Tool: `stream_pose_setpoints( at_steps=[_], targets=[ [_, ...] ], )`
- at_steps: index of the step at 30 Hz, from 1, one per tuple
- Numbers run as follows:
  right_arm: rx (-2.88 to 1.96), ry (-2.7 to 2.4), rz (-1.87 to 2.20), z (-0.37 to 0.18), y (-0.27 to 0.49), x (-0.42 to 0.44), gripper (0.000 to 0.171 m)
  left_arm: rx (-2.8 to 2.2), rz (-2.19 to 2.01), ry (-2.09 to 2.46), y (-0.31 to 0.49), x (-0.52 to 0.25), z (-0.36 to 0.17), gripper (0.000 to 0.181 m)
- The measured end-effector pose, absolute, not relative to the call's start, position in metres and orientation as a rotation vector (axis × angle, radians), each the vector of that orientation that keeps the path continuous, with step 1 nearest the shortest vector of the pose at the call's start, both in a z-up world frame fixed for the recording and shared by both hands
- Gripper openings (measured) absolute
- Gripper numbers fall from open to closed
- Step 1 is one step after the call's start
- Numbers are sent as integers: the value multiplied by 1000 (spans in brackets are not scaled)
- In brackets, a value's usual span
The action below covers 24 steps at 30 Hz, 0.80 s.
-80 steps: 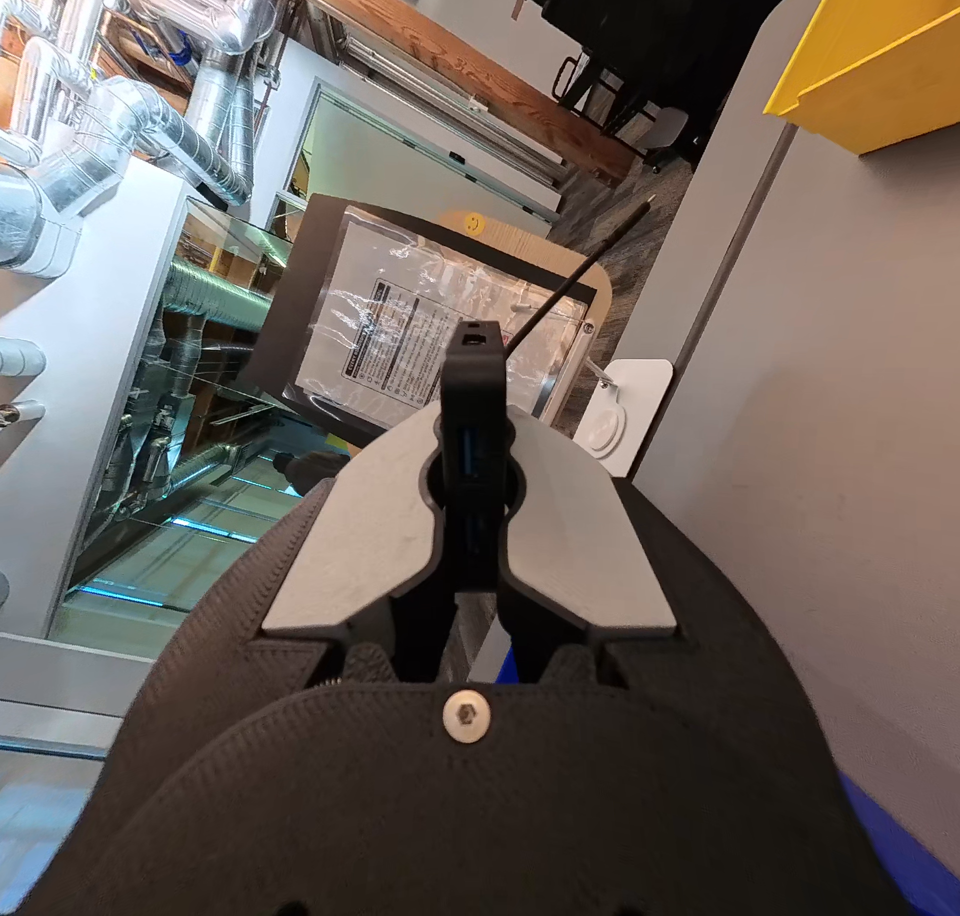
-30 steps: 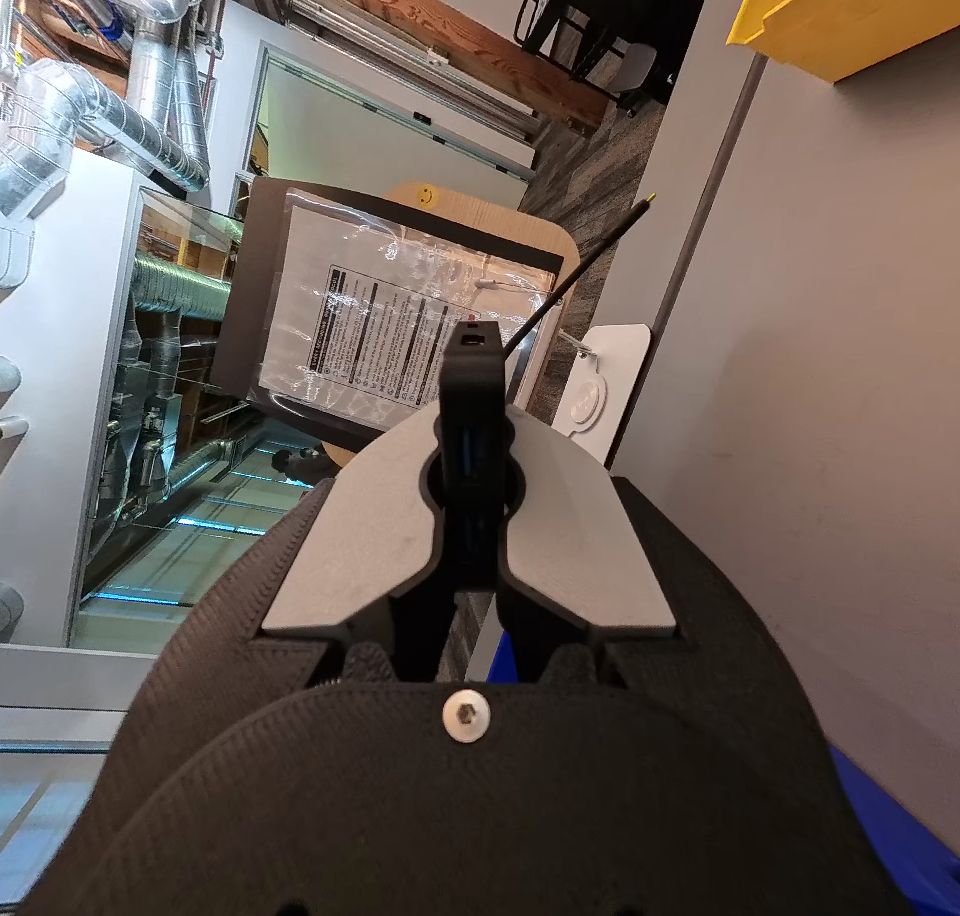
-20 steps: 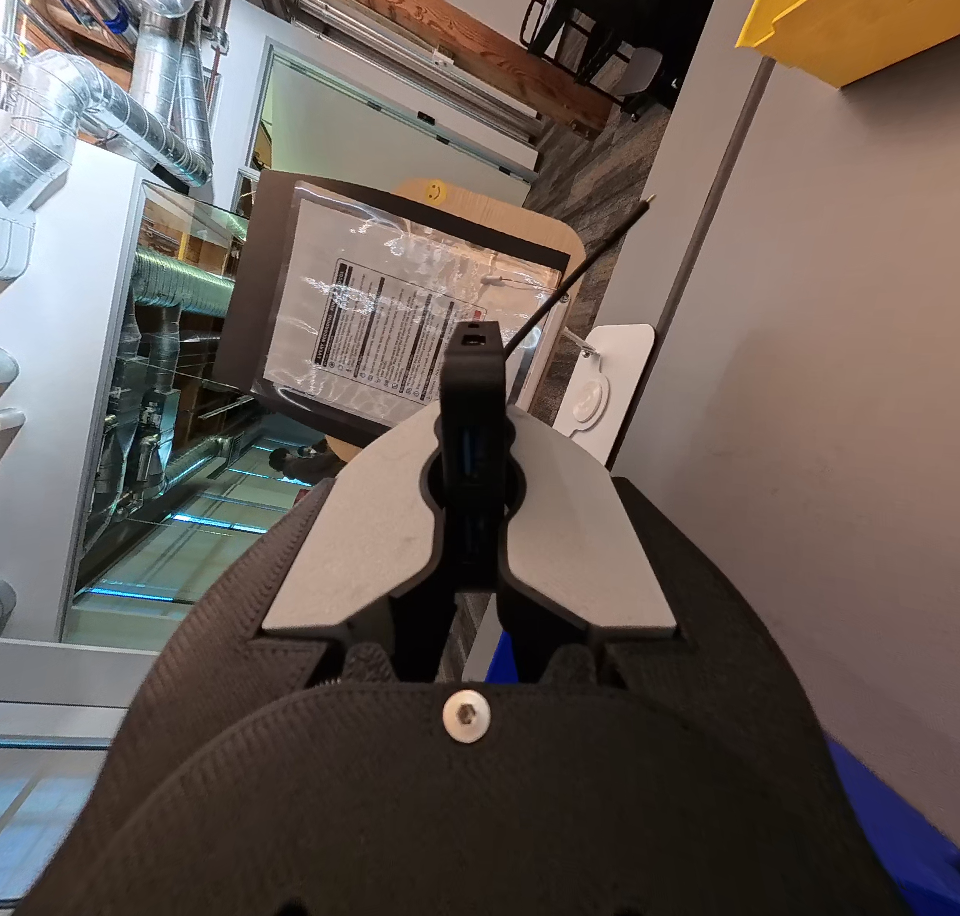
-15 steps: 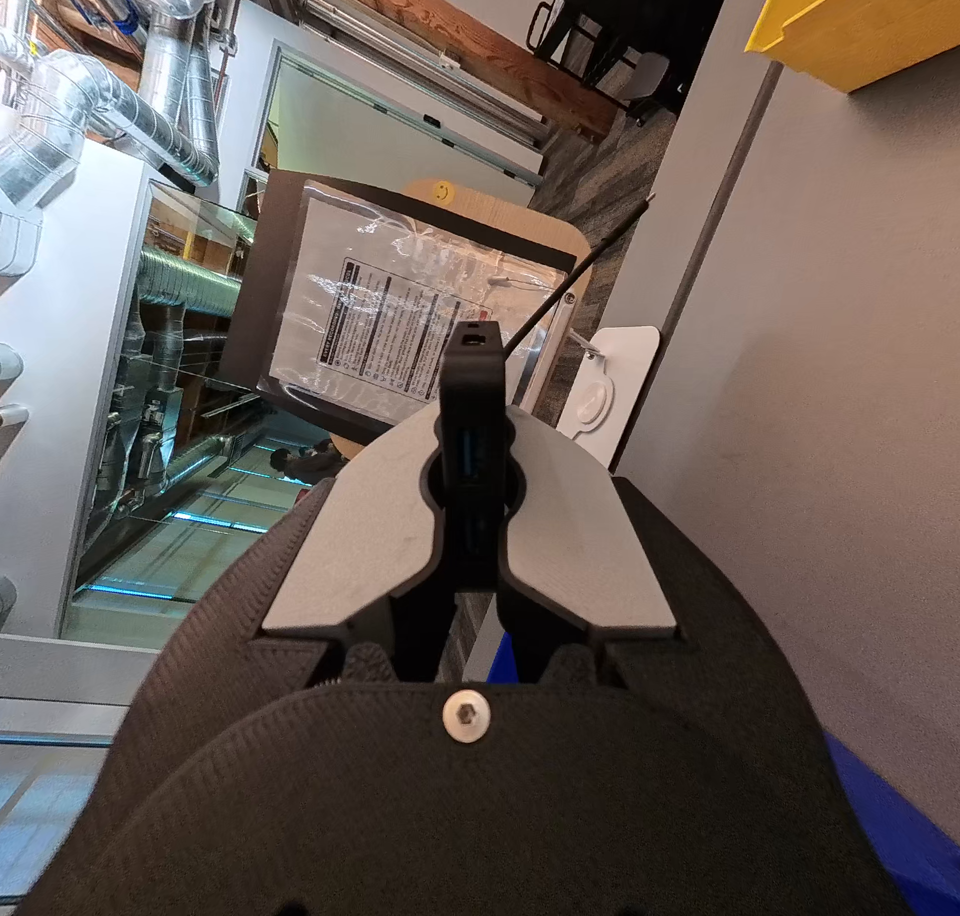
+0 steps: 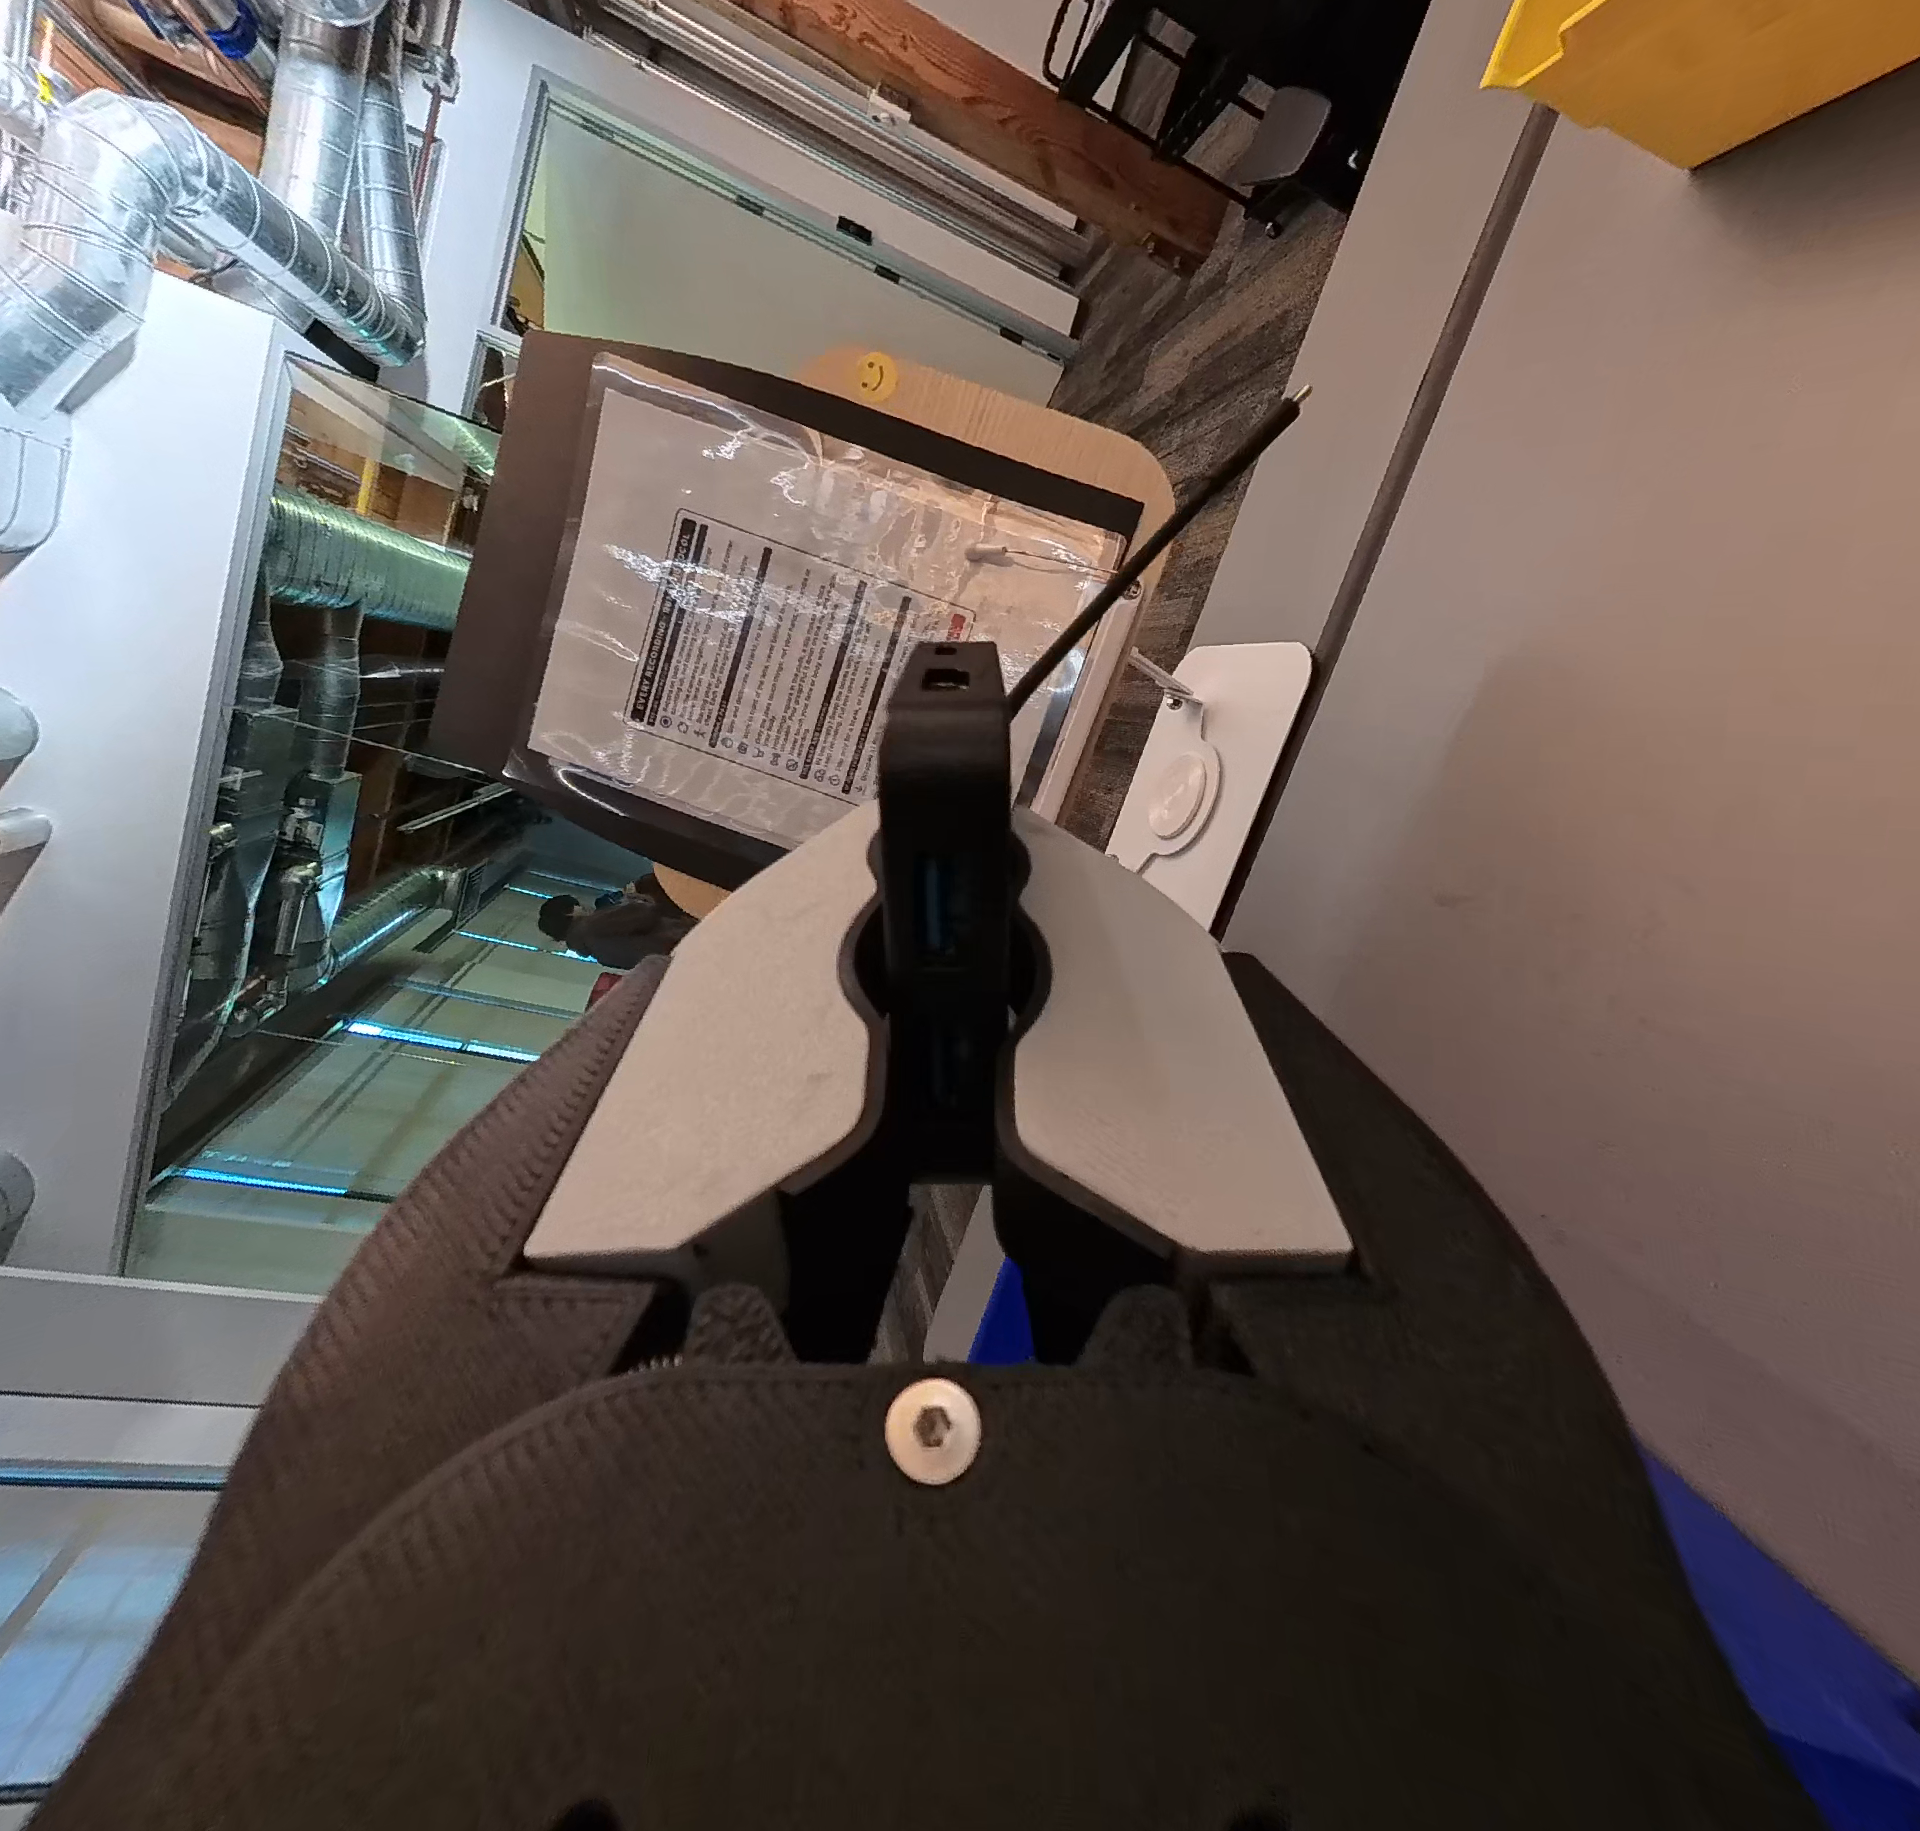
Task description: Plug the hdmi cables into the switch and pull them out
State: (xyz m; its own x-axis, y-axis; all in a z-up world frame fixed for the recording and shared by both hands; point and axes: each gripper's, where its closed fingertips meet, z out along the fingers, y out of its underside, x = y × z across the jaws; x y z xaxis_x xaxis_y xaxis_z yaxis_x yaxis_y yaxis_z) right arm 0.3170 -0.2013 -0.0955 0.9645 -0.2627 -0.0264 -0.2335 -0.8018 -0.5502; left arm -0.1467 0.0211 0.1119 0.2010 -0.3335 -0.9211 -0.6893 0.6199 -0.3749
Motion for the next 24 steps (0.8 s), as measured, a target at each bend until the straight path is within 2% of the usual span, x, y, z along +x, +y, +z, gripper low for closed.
stream_pose_setpoints(
  at_steps=[4,6,10,12,14,16,18,20,24],
  targets=[
    [-2559,337,-170,-94,-202,320,10,-948,301,1398,25,-146,110,13],
    [-2537,327,-363,-82,-205,328,15,-951,291,1395,28,-145,108,13],
    [-2308,217,-851,-13,-187,311,24,-939,278,1412,31,-140,103,13],
    [-2105,-46,-809,26,-141,245,26,-901,283,1446,28,-134,97,13],
    [-1857,-404,-624,60,-98,141,29,-865,277,1486,23,-126,90,13],
    [-1635,-746,-454,79,-81,35,29,-828,258,1529,15,-117,82,13],
    [-1490,-961,-430,86,-77,-35,29,-802,229,1568,6,-110,75,13],
    [-1405,-1118,-400,87,-75,-80,30,-773,202,1607,-4,-104,69,13],
    [-1351,-1271,-371,82,-66,-113,34,-724,117,1675,-25,-96,60,13]
  ],
)
